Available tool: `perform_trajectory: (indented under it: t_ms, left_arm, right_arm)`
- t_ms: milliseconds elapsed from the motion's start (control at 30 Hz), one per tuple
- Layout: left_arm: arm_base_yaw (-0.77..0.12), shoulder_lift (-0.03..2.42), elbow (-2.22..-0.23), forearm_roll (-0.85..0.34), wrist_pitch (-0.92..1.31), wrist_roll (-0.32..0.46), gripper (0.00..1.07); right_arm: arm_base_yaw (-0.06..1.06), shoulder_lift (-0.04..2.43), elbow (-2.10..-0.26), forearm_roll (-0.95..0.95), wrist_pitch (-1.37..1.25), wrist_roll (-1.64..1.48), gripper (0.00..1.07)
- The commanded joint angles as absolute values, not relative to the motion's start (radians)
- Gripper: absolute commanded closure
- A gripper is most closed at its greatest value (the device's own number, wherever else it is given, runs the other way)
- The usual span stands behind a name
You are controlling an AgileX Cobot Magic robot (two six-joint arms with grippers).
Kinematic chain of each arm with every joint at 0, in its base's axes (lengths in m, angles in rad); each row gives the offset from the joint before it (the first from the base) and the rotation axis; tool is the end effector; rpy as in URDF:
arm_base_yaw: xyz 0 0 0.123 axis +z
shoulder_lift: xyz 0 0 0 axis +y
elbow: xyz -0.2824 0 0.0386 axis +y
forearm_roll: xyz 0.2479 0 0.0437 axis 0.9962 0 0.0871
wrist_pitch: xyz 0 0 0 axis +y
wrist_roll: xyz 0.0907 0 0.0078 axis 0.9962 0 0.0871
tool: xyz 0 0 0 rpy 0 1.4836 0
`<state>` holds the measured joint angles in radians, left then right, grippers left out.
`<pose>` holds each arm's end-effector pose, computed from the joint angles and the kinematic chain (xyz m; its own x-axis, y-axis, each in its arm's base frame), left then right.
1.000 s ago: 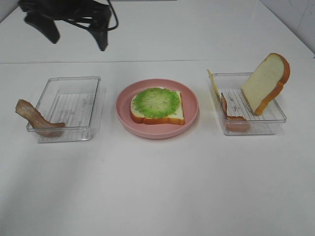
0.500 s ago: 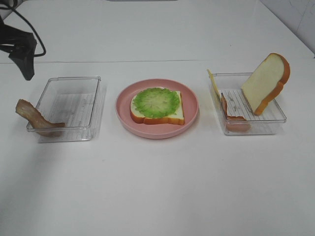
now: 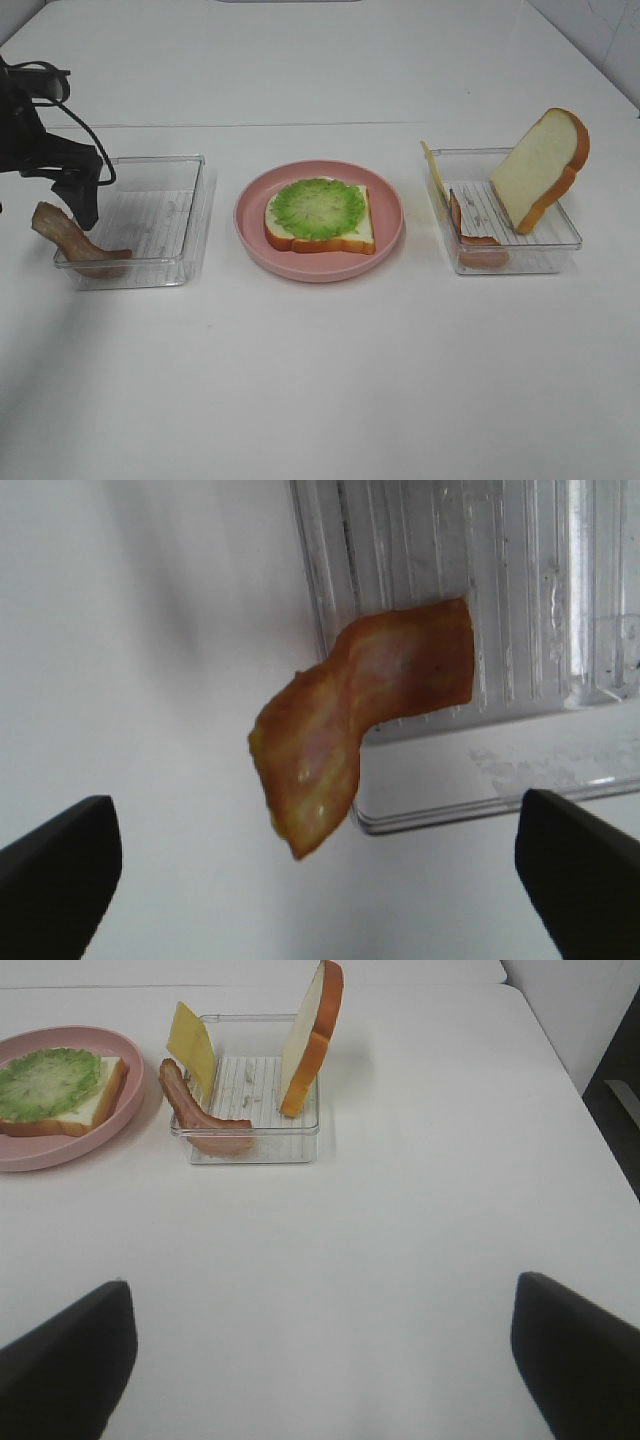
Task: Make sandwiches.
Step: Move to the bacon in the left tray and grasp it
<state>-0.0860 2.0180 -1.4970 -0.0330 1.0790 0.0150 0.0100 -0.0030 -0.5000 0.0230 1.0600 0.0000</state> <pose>0.3972 -0.0369 0.1846 -0.9947 0.0852 -0.0582 0.0870 0.9958 -0.0291 -0.0053 0.0018 0.2772 -0.4529 0.0067 -0.8915 -0.0228 0.9996 0.0191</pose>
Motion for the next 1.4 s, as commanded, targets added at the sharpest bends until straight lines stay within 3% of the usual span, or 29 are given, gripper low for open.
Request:
perform_trajectory:
  t_ms: [33, 400, 533, 633, 700, 767, 800, 833, 900, 933, 1067, 1400]
  left_arm:
    - [-0.087, 2.037, -1.493, -0.044, 1.038, 0.021, 0.10]
    - [-0.087, 2.070, -1.495, -0.047, 1.005, 0.025, 0.26]
    - [-0.087, 2.070, -1.495, -0.047, 1.003, 0.024, 0.45]
    - [-0.087, 2.070, -1.495, -0.047, 1.003, 0.024, 0.49]
    - [-0.087, 2.070, -1.495, -0.047, 1.002, 0.026, 0.62]
    - [-0.087, 2.070, -1.495, -0.047, 1.002, 0.027, 0.66]
    - [-0.087, 2.070, -1.495, -0.047, 1.002, 0.027, 0.75]
    - [-0.087, 2.070, -1.495, -0.047, 1.002, 0.027, 0.75]
    - [-0.087, 2.070, -1.495, -0.057, 1.002, 0.042, 0.87]
    - [-0.087, 2.070, -1.495, -0.057, 1.002, 0.042, 0.87]
    - [-0.087, 2.070, -1.495, -0.064, 1.002, 0.061, 1.05]
    - [-0.087, 2.068, -1.495, -0.075, 1.006, 0.085, 1.07]
  right_arm:
    - [0.011, -0.016, -0.497, 0.017, 1.054, 0.007, 0.13]
    - [0.011, -0.016, -0.497, 0.017, 1.054, 0.007, 0.13]
    - [0.011, -0.016, -0.497, 0.017, 1.054, 0.007, 0.13]
    - [0.011, -0.016, -0.497, 0.017, 1.054, 0.007, 0.13]
    - [0.011, -0.016, -0.497, 0.017, 1.054, 0.007, 0.13]
    - [0.011, -0.016, -0.497, 0.017, 1.054, 0.007, 0.13]
    - [0.011, -0.016, -0.497, 0.017, 1.054, 0.007, 0.13]
    - [0.011, -0.016, -0.497, 0.017, 1.054, 0.007, 0.13]
    - [0.011, -0.016, -0.497, 0.017, 1.054, 0.007, 0.13]
    - [0.011, -0.016, -0.497, 0.017, 1.054, 0.007, 0.13]
    - [0.011, -0.016, -0.497, 0.017, 1.054, 0.007, 0.13]
    - [0.011, -0.016, -0.497, 0.017, 1.054, 0.007, 0.13]
